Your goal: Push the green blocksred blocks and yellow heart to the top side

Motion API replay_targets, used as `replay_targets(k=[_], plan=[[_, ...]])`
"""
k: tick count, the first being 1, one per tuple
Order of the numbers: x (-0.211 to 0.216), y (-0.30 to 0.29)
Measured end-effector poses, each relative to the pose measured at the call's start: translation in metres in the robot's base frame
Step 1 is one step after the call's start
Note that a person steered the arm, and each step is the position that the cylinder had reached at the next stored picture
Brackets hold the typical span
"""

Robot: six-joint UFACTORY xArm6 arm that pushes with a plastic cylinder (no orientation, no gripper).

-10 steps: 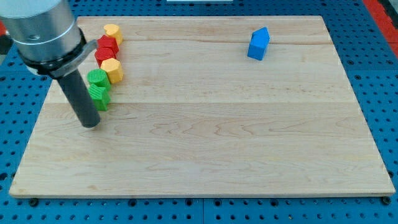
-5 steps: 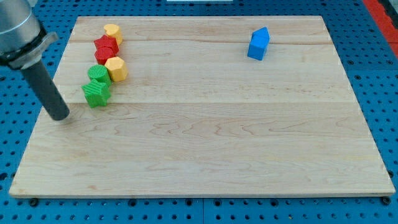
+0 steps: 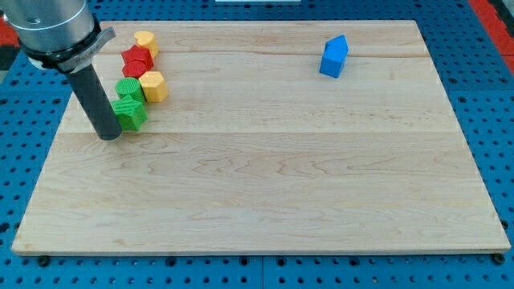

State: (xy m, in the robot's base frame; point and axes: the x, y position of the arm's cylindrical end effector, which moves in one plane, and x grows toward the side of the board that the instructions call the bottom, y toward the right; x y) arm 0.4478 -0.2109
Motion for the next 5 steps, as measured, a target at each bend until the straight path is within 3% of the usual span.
replay_targets(k=[1, 3, 5], plan=[[0.003, 0.0], [-0.017, 0.115], [-0.039, 0.114]])
